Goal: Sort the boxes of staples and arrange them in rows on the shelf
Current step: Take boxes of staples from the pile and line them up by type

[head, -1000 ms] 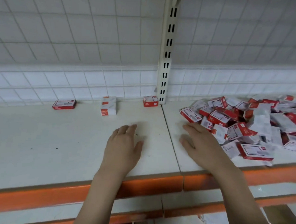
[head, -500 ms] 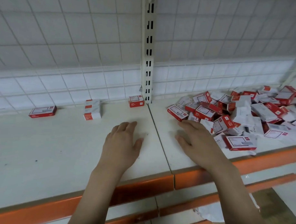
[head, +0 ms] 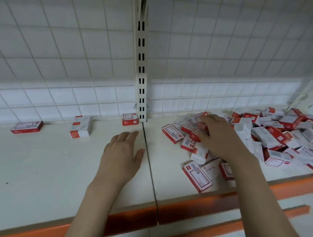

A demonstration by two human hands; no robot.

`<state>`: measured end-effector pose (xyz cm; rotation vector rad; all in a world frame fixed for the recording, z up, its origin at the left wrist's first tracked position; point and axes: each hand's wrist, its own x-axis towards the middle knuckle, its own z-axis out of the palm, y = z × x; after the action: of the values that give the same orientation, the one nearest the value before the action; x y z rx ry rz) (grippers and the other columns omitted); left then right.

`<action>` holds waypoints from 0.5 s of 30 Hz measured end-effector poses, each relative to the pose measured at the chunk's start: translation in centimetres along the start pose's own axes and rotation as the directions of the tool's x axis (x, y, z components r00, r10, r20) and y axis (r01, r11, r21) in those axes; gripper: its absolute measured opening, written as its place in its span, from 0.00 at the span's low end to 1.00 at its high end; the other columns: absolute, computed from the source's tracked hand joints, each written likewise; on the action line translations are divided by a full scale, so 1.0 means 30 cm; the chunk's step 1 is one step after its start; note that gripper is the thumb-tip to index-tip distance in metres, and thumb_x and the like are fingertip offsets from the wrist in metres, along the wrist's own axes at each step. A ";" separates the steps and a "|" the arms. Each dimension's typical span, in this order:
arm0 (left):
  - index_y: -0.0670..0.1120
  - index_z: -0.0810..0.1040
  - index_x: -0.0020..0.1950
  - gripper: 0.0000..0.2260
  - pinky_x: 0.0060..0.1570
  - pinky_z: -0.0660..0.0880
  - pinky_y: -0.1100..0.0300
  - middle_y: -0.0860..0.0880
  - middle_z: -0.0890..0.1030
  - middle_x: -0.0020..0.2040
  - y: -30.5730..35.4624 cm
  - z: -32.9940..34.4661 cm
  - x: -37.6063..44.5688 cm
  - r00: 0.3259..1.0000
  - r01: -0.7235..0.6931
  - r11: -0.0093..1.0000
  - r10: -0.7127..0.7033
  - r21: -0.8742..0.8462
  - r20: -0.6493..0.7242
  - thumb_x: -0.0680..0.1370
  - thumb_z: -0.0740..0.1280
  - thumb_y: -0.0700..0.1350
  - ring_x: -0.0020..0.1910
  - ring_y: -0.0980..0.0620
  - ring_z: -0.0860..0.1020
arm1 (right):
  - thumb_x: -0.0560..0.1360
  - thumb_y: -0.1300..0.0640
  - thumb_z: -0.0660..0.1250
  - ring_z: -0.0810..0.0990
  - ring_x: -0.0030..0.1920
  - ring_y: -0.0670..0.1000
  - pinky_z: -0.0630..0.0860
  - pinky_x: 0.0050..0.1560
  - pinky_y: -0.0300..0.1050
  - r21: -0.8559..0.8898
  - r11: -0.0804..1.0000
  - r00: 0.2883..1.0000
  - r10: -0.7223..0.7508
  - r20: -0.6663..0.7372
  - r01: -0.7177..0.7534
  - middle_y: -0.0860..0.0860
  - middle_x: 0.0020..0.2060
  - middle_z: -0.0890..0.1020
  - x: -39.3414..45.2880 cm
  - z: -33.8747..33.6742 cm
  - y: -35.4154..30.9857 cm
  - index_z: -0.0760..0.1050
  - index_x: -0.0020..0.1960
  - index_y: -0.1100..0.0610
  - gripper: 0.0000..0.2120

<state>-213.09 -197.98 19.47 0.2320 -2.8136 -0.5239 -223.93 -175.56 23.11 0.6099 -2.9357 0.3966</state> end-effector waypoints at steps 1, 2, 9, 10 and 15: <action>0.47 0.63 0.73 0.24 0.65 0.64 0.55 0.48 0.69 0.69 0.015 0.005 0.005 1.000 0.002 1.000 -0.002 -0.003 -0.006 0.78 0.62 0.51 0.67 0.47 0.66 | 0.77 0.57 0.60 0.66 0.66 0.56 0.64 0.64 0.48 -0.012 1.000 0.999 0.015 0.035 -0.015 0.56 0.67 0.69 0.018 -0.003 0.016 0.62 0.71 0.58 0.24; 0.47 0.64 0.72 0.24 0.64 0.64 0.55 0.48 0.70 0.68 0.029 0.011 0.009 1.000 0.004 1.000 -0.004 -0.002 -0.008 0.78 0.62 0.51 0.67 0.46 0.66 | 0.76 0.58 0.60 0.67 0.65 0.56 0.66 0.63 0.49 -0.030 0.999 0.997 0.030 0.072 -0.028 0.56 0.65 0.70 0.034 -0.001 0.032 0.62 0.71 0.59 0.24; 0.46 0.63 0.73 0.24 0.63 0.64 0.57 0.48 0.71 0.67 0.111 0.054 0.035 1.000 -0.006 1.000 0.007 0.015 -0.024 0.78 0.62 0.50 0.66 0.47 0.67 | 0.74 0.59 0.62 0.76 0.52 0.55 0.75 0.51 0.51 -0.091 0.993 0.983 0.088 0.162 -0.074 0.55 0.52 0.77 0.112 0.036 0.092 0.70 0.63 0.59 0.18; 0.47 0.63 0.73 0.24 0.63 0.63 0.57 0.48 0.70 0.68 0.120 0.059 0.040 1.000 -0.007 1.000 0.008 0.020 -0.019 0.78 0.61 0.51 0.66 0.47 0.66 | 0.74 0.59 0.62 0.76 0.50 0.54 0.76 0.50 0.51 -0.092 0.993 0.984 0.086 0.157 -0.073 0.54 0.50 0.78 0.117 0.039 0.095 0.70 0.62 0.58 0.16; 0.48 0.61 0.74 0.25 0.66 0.63 0.57 0.49 0.68 0.69 0.160 0.082 0.057 0.999 -0.034 0.999 0.034 0.029 0.018 0.78 0.61 0.52 0.68 0.48 0.65 | 0.75 0.60 0.59 0.78 0.43 0.54 0.78 0.45 0.51 -0.039 0.996 0.995 0.079 0.061 -0.077 0.54 0.44 0.79 0.128 0.043 0.100 0.74 0.55 0.59 0.10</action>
<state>-215.92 -193.10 19.45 0.1863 -2.8379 -0.4804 -228.73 -174.71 21.84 0.5130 -3.0261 0.3363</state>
